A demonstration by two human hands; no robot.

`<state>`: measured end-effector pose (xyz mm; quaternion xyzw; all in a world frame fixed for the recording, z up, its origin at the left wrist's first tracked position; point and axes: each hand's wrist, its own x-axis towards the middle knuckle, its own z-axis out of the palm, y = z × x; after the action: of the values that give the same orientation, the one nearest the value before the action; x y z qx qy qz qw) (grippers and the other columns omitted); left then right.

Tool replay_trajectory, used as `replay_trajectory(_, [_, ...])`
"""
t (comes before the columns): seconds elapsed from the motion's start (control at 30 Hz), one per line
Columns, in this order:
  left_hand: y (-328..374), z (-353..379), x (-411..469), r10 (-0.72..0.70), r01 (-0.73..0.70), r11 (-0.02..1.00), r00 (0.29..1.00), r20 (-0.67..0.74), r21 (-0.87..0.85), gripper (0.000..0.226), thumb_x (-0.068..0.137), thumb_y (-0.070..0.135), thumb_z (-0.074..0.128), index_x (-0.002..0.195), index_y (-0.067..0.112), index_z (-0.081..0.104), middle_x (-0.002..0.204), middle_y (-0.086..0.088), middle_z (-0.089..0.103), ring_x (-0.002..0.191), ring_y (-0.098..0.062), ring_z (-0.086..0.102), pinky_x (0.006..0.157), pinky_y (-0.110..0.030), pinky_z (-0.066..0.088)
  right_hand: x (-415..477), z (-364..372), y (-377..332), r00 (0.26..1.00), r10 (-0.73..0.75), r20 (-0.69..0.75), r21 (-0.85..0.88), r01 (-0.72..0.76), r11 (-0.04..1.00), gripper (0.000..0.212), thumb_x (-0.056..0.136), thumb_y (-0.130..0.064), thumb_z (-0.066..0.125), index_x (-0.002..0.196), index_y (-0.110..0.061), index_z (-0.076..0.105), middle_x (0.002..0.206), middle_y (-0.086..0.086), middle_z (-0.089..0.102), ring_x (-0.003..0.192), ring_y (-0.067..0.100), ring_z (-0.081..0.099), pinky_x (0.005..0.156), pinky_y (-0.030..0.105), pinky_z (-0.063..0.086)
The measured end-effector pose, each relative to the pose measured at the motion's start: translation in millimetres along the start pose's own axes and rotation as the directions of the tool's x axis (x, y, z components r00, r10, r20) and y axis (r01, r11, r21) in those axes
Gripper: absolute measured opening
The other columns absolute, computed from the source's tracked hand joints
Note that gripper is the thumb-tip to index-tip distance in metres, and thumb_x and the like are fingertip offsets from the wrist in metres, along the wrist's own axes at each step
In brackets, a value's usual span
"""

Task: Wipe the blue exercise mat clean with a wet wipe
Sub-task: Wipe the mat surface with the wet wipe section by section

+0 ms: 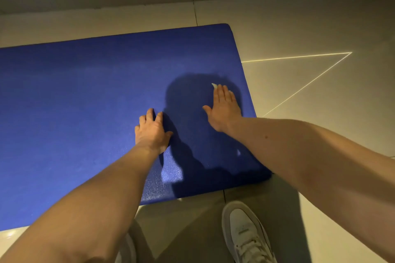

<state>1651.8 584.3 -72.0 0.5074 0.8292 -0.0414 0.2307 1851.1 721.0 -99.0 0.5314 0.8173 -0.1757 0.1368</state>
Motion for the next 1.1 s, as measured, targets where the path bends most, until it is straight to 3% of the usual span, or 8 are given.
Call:
replay_trajectory(0.17, [-1.0,-5.1,19.5,0.004,-0.004,1.0,1.0,-0.023,-0.001,0.08,0.092,0.045,0.065,0.156,0.019,0.026,0.163,-0.008,0.014,0.143,-0.034,0.021,0.114,-0.048,0.03,-16.7,28.9,-52.3,0.954,-0.299,0.011,0.007,0.299,0.954,0.079,0.108,-0.05,0.028,0.161,-0.002,-0.005,0.169,0.008,-0.018,0.156,0.028,-0.017,0.127,0.045,-0.007])
replay_trajectory(0.3, [-1.5,-8.6,31.4,0.013,-0.013,1.0,1.0,-0.027,-0.003,0.079,0.092,0.045,0.065,0.156,0.02,0.026,0.163,-0.009,0.015,0.142,-0.034,0.023,0.113,-0.049,0.031,-0.7,23.6,-34.3,0.879,-0.477,0.006,-0.109,0.475,0.873,0.074,0.108,-0.048,0.028,0.162,-0.008,-0.005,0.171,0.007,-0.008,0.157,0.023,-0.01,0.128,0.04,-0.004])
replay_trajectory(0.47, [-3.7,-10.2,39.5,0.018,-0.018,1.0,1.0,-0.009,0.022,0.08,0.093,0.047,0.064,0.157,0.021,0.023,0.163,-0.008,0.013,0.144,-0.034,0.019,0.115,-0.048,0.028,48.0,-7.3,7.4,0.985,-0.148,-0.089,0.022,0.151,0.988,0.078,0.107,-0.049,0.034,0.163,-0.015,-0.008,0.171,0.007,-0.003,0.158,0.024,-0.005,0.128,0.039,-0.002])
replay_trajectory(0.57, [-3.4,-11.1,44.4,0.024,-0.024,1.0,0.999,-0.024,0.021,0.08,0.093,0.048,0.064,0.157,0.021,0.024,0.163,-0.007,0.013,0.144,-0.033,0.019,0.116,-0.048,0.028,62.1,-11.2,3.6,0.998,-0.008,-0.07,0.065,0.013,0.998,0.082,0.107,-0.054,0.03,0.161,-0.007,-0.009,0.171,0.009,-0.009,0.157,0.028,-0.009,0.128,0.044,-0.002])
replay_trajectory(0.77, [-1.2,-16.5,59.1,0.005,-0.007,0.999,0.998,-0.067,-0.032,0.077,0.095,0.05,0.059,0.157,0.021,0.023,0.165,-0.006,0.013,0.146,-0.032,0.016,0.117,-0.048,0.025,32.8,11.2,-60.8,0.922,-0.386,-0.005,-0.041,0.386,0.922,0.075,0.109,-0.047,0.027,0.161,-0.001,-0.002,0.17,0.01,-0.013,0.157,0.028,-0.013,0.127,0.044,-0.006])
replay_trajectory(0.87, [0.4,-19.4,65.8,-0.004,0.002,1.0,0.997,-0.073,-0.023,0.074,0.096,0.049,0.057,0.157,0.021,0.024,0.165,-0.007,0.013,0.146,-0.032,0.016,0.117,-0.048,0.023,46.6,4.1,-48.9,0.888,-0.46,-0.012,-0.092,0.458,0.884,0.072,0.109,-0.046,0.025,0.162,-0.007,-0.005,0.171,0.008,-0.007,0.157,0.023,-0.01,0.128,0.04,-0.005])
replay_trajectory(0.93, [1.8,-21.2,70.9,-0.002,0.001,1.0,0.998,-0.07,-0.014,0.073,0.096,0.05,0.056,0.156,0.021,0.025,0.164,-0.007,0.014,0.146,-0.032,0.016,0.116,-0.048,0.024,66.5,-5.6,-31.7,0.909,-0.413,-0.049,-0.071,0.409,0.91,0.072,0.109,-0.046,0.028,0.162,-0.011,-0.006,0.171,0.008,-0.003,0.158,0.023,-0.006,0.128,0.039,-0.002])
replay_trajectory(1.1, [4.6,-24.0,83.0,-0.001,0.001,1.0,0.998,-0.069,0.004,0.073,0.095,0.052,0.057,0.155,0.021,0.027,0.164,-0.008,0.014,0.145,-0.034,0.017,0.116,-0.049,0.024,111.2,-33.6,-8.9,0.997,-0.044,-0.058,-0.001,0.044,0.999,0.079,0.108,-0.053,0.022,0.16,-0.005,-0.013,0.17,0.011,-0.011,0.157,0.026,-0.011,0.128,0.042,-0.004])
